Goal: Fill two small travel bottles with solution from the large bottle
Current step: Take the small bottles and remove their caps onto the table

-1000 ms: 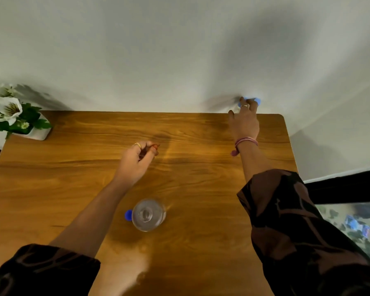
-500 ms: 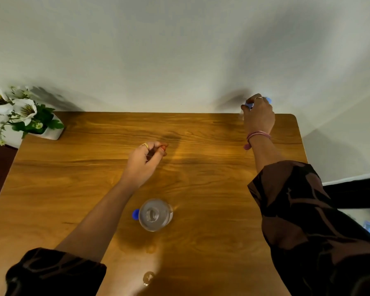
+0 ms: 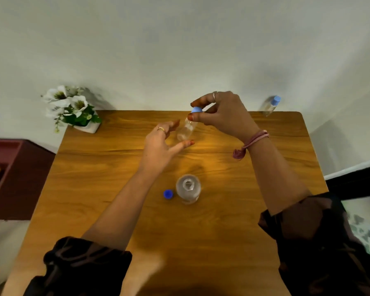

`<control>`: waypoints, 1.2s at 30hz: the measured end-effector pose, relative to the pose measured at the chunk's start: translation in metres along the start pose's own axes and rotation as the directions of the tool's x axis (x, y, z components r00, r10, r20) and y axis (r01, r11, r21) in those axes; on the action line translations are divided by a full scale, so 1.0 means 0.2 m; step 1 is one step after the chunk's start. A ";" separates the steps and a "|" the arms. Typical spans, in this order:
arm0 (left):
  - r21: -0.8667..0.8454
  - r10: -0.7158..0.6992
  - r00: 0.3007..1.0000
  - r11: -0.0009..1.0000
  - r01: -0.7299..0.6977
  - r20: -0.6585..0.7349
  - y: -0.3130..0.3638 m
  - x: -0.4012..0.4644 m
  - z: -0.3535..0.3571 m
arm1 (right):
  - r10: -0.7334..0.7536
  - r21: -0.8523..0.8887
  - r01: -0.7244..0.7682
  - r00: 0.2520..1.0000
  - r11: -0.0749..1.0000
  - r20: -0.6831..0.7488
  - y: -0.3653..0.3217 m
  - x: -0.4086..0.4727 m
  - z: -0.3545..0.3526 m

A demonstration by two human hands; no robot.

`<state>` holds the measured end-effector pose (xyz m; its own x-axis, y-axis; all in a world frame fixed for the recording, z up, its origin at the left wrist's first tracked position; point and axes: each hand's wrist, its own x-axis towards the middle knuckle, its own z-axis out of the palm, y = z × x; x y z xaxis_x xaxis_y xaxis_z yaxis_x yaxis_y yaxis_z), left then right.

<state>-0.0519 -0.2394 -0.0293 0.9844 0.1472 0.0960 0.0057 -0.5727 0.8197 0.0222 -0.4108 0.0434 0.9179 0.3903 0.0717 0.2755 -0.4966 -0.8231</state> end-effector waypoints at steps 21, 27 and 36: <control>-0.139 -0.026 0.996 0.990 0.013 -0.091 -0.21 -0.72 -0.62 | -0.109 -0.285 0.264 0.879 0.921 0.464 -0.71 -0.33 0.53; -0.140 -0.049 0.996 0.989 0.038 -0.075 -0.24 -0.80 -0.61 | -0.043 -0.368 0.246 0.876 0.897 0.481 -0.75 -0.41 0.56; -0.178 -0.156 0.988 0.972 0.156 0.014 -0.23 -0.86 -0.58 | 0.022 -0.491 0.261 0.866 0.831 0.499 -0.77 -0.50 0.59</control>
<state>-0.2424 -0.1454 -0.0176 0.9738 0.2237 -0.0408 0.1277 -0.3896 0.9121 -0.1446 -0.2826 0.0965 0.6589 0.7138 -0.2373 0.6089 -0.6914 -0.3890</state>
